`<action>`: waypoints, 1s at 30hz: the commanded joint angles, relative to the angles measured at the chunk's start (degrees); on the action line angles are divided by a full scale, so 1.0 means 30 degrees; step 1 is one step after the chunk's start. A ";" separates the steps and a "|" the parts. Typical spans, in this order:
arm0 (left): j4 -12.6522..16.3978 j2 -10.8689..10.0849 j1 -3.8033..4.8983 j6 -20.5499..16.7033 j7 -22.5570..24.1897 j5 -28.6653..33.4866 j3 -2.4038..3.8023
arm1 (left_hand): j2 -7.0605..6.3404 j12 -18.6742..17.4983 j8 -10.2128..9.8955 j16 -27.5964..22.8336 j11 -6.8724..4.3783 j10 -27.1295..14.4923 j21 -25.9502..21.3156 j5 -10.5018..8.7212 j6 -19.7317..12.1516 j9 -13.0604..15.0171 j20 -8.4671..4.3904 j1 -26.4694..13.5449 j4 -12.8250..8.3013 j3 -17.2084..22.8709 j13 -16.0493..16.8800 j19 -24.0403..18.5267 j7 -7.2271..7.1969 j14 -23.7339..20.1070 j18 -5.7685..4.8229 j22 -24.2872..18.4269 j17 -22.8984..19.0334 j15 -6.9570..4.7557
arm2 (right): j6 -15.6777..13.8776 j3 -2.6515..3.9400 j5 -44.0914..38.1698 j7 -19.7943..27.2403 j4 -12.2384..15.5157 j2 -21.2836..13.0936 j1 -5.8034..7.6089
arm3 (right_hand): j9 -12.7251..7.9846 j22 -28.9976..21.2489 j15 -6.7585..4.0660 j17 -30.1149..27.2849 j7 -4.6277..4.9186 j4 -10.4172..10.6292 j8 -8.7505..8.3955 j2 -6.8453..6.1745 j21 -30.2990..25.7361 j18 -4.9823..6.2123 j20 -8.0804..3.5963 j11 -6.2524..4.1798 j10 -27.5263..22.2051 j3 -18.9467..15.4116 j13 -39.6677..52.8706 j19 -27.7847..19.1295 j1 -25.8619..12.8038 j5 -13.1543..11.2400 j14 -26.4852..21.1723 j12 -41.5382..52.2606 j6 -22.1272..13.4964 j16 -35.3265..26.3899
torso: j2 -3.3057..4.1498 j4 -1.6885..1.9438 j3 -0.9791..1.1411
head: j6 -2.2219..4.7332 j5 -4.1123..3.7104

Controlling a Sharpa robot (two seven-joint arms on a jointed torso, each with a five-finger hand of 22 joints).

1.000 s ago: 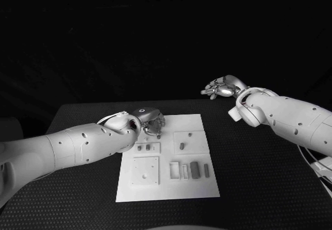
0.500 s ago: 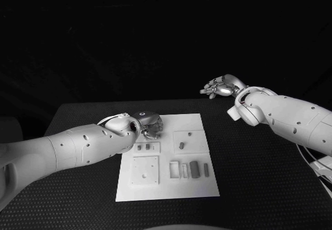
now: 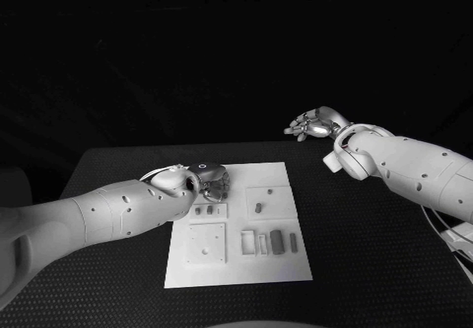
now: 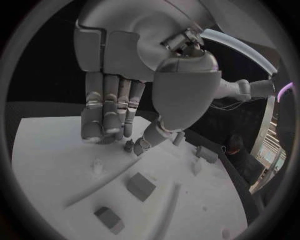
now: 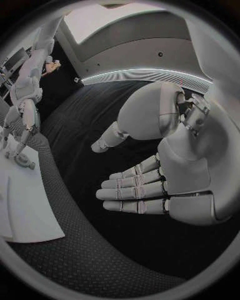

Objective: Assemble the parts on the task board

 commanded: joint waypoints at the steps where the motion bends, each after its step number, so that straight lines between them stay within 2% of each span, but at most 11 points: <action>1: -0.0133 0.0101 -0.0056 0.0104 0.0117 -0.0197 0.0003 | 0.0138 -0.0087 -0.0043 0.0061 0.0027 0.0110 0.0078 0.0052 -0.0020 -0.0043 0.0067 0.0081 0.0033 0.0134 -0.0076 0.0067 0.0036 0.0093 0.3282 0.0020 -0.0028 0.0063 | 0.0205 0.0011 0.0017 0.0203 0.0019 0.0008 -0.0006 | -0.0028 0.0005 0.0134 0.0029 0.0428 -0.0016 0.0074 0.0208 -0.0084 -0.0286 -0.0028 0.0018 0.0133 -0.0097 -0.0024 -0.0118 -0.0004 0.0013 0.0000 -0.0055 -0.0119 -0.0109 | -0.0002 0.0005 0.0013 | -0.0022 -0.0023; 12: -0.0217 0.0214 -0.0095 0.0196 0.0256 -0.0005 0.0005 | 0.0381 -0.0041 0.0036 0.0183 -0.0045 0.0454 0.0152 0.0045 0.0119 -0.0213 0.0047 0.0143 0.0176 0.0310 -0.0241 0.0193 -0.0043 0.0219 0.3314 0.0060 -0.0121 -0.0005 | 0.0211 0.0011 0.0017 0.0209 0.0031 0.0023 -0.0006 | -0.0029 0.0010 0.0134 0.0042 0.0427 -0.0016 0.0075 0.0211 -0.0088 -0.0283 -0.0025 0.0018 0.0135 -0.0102 -0.0048 -0.0118 -0.0009 0.0013 0.0005 -0.0048 -0.0119 -0.0123 | -0.0013 0.0001 0.0025 | -0.0008 -0.0028; 30: -0.0393 0.0300 -0.0172 0.0824 0.0272 -0.0005 0.0003 | 0.0859 0.0180 0.0518 0.0439 -0.0482 0.1989 0.0441 0.0033 0.0972 -0.0518 -0.0208 0.0447 0.0248 0.0763 -0.0357 0.0621 -0.0098 0.0781 0.3156 0.0208 -0.0395 -0.0424 | 0.0235 0.0011 0.0019 0.0212 0.0061 0.0008 -0.0008 | -0.0031 0.0017 0.0134 0.0060 0.0427 -0.0013 0.0078 0.0215 -0.0094 -0.0279 -0.0019 0.0018 0.0139 -0.0110 -0.0080 -0.0118 -0.0021 0.0013 0.0011 -0.0039 -0.0116 -0.0142 | -0.0003 0.0005 0.0018 | -0.0084 -0.0055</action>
